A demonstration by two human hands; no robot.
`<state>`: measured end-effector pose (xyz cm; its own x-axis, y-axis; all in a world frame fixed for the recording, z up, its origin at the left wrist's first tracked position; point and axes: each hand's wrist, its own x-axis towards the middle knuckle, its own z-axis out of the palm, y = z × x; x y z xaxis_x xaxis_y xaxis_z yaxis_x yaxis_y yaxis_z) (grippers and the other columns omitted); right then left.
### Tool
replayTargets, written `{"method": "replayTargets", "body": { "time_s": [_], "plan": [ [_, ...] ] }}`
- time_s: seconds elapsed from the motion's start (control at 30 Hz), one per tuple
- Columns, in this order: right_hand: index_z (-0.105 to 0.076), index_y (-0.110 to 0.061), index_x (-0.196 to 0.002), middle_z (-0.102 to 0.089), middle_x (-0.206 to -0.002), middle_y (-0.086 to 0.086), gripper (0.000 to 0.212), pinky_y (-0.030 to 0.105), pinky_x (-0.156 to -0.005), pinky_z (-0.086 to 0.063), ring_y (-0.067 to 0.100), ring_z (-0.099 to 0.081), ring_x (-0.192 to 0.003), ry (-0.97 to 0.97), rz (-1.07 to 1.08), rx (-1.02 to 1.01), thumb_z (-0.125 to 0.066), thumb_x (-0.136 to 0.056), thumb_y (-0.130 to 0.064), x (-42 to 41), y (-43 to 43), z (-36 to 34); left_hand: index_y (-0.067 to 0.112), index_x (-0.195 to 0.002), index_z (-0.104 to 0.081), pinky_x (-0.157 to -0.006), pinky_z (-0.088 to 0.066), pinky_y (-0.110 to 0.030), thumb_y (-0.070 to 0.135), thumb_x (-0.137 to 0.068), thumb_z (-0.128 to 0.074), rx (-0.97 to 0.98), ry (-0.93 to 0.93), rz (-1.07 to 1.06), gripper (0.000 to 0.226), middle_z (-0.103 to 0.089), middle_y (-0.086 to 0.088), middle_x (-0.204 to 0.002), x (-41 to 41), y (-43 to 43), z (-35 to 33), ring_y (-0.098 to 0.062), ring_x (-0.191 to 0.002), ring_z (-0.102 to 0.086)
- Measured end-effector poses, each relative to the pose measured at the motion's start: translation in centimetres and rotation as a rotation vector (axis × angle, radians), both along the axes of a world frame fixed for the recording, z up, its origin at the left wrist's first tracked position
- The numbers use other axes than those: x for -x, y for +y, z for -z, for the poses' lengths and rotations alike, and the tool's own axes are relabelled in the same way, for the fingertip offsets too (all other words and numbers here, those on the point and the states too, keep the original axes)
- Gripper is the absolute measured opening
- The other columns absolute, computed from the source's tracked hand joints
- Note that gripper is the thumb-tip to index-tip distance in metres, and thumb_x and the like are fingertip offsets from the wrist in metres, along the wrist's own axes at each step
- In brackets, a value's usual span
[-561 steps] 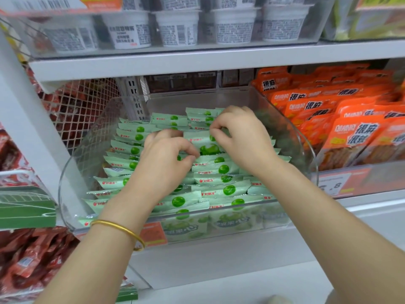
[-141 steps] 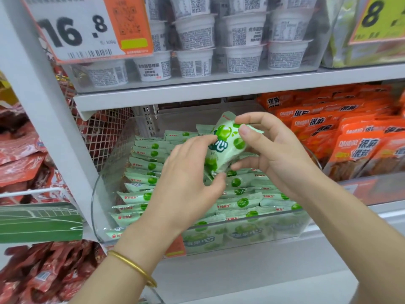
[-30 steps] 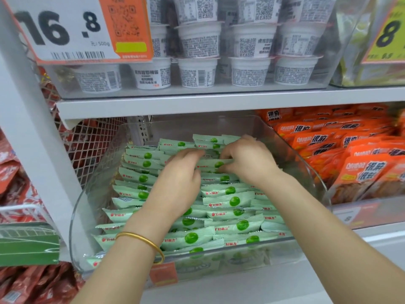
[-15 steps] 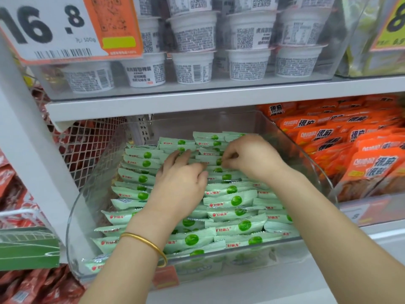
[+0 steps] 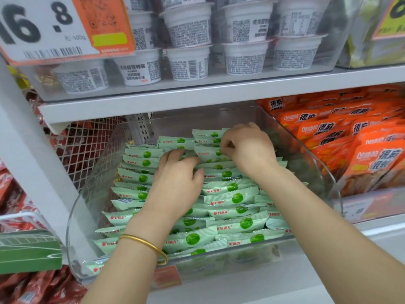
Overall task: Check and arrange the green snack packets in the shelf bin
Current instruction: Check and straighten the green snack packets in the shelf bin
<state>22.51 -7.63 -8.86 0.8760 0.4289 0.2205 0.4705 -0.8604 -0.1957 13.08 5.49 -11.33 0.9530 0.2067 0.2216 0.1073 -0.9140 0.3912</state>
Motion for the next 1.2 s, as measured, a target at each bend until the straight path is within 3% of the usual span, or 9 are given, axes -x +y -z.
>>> {"method": "replayTargets", "body": {
  "time_s": [0.1, 0.2, 0.37, 0.43, 0.5, 0.63, 0.73, 0.87, 1.2],
  "plan": [
    [-0.068, -0.015, -0.09, -0.062, -0.097, 0.002, 0.008, 0.035, -0.076, -0.047, 0.026, -0.053, -0.1, -0.154, -0.045, -0.286, -0.06, -0.089, -0.017, 0.8, -1.0, 0.3, 0.015, -0.131, -0.048, -0.105, -0.028, -0.031, 0.027, -0.092, -0.055, 0.086, -0.115, -0.026, 0.042, -0.044, -0.006, -0.138, 0.2, 0.2, -0.4, -0.024, -0.131, -0.033],
    [-0.07, -0.016, -0.088, -0.067, -0.09, 0.001, 0.006, 0.037, -0.069, -0.051, 0.025, -0.061, -0.086, -0.339, -0.113, -0.401, -0.065, -0.085, -0.017, 2.5, -1.9, 0.2, 0.014, -0.137, -0.039, -0.099, -0.029, -0.023, 0.029, -0.088, -0.063, 0.221, -0.22, -0.027, 0.057, -0.045, -0.004, -0.137, 0.7, 0.3, -1.2, -0.019, -0.129, -0.039],
    [-0.069, -0.015, -0.086, -0.064, -0.081, -0.004, 0.006, 0.03, -0.069, -0.049, 0.011, -0.059, -0.077, -0.455, -0.257, -0.592, -0.065, -0.084, -0.019, 4.8, -3.6, -1.0, 0.023, -0.133, -0.043, -0.085, -0.029, -0.005, 0.027, -0.084, -0.067, 0.292, -0.324, 0.11, 0.054, -0.044, 0.02, -0.117, 2.4, -0.3, -2.3, 0.008, -0.109, -0.038],
    [-0.069, -0.015, -0.085, -0.062, -0.079, -0.009, 0.004, 0.018, -0.071, -0.046, 0.0, -0.056, -0.075, -0.389, -0.31, -0.722, -0.066, -0.082, -0.016, 5.7, -4.4, -1.7, 0.027, -0.116, -0.052, -0.081, -0.037, -0.004, 0.024, -0.085, -0.066, 0.334, -0.335, 0.164, 0.034, -0.053, 0.025, -0.105, 3.2, -0.5, -2.6, 0.007, -0.095, -0.049],
    [-0.069, -0.02, -0.088, -0.061, -0.081, -0.016, 0.008, 0.012, -0.074, -0.044, -0.004, -0.056, -0.079, -0.3, -0.346, -0.803, -0.067, -0.082, -0.016, 6.3, -5.0, -2.1, 0.028, -0.101, -0.058, -0.082, -0.047, -0.017, 0.018, -0.086, -0.065, 0.478, -0.312, 0.211, 0.019, -0.065, 0.017, -0.095, 4.1, -0.6, -2.9, 0.001, -0.091, -0.06],
    [-0.062, -0.038, -0.114, -0.064, -0.107, -0.007, 0.034, 0.038, -0.087, -0.052, 0.015, -0.062, -0.099, -0.005, -0.46, -0.914, -0.062, -0.085, -0.02, 6.8, -6.4, -2.3, 0.022, -0.099, -0.063, -0.075, -0.05, -0.011, 0.011, -0.086, -0.064, 0.767, -0.233, 0.253, 0.017, -0.073, 0.012, -0.095, 5.6, -1.5, -3.6, -0.002, -0.089, -0.067],
    [-0.067, -0.031, -0.109, -0.06, -0.118, 0.001, 0.024, 0.028, -0.073, -0.057, 0.015, -0.064, -0.097, 0.2, -0.506, -0.931, -0.062, -0.088, -0.021, 7.8, -6.9, -2.3, 0.016, -0.109, -0.064, -0.073, -0.05, -0.009, 0.019, -0.086, -0.064, 0.829, -0.169, 0.235, 0.024, -0.074, 0.009, -0.096, 6.1, -1.7, -3.5, -0.004, -0.086, -0.068],
    [-0.071, -0.017, -0.101, -0.071, -0.103, 0.002, 0.025, 0.03, -0.062, -0.058, 0.014, -0.068, -0.084, 0.496, -0.474, -1.069, -0.057, -0.08, -0.023, 8.3, -6.9, -2.2, 0.015, -0.119, -0.059, -0.081, -0.051, -0.015, 0.024, -0.083, -0.063, 0.89, -0.075, 0.301, 0.038, -0.072, 0.007, -0.105, 6.4, -1.6, -3.4, -0.005, -0.094, -0.068],
    [-0.07, -0.019, -0.1, -0.072, -0.089, 0.004, 0.026, 0.028, -0.051, -0.055, 0.017, -0.067, -0.071, 0.677, -0.447, -1.258, -0.059, -0.077, -0.019, 7.1, -5.7, -1.6, 0.025, -0.118, -0.054, -0.085, -0.053, -0.028, 0.023, -0.064, -0.073, 0.897, -0.047, 0.358, 0.057, -0.069, 0.012, -0.108, 6.1, -0.9, -3.4, -0.006, -0.099, -0.066]
  ]
}}
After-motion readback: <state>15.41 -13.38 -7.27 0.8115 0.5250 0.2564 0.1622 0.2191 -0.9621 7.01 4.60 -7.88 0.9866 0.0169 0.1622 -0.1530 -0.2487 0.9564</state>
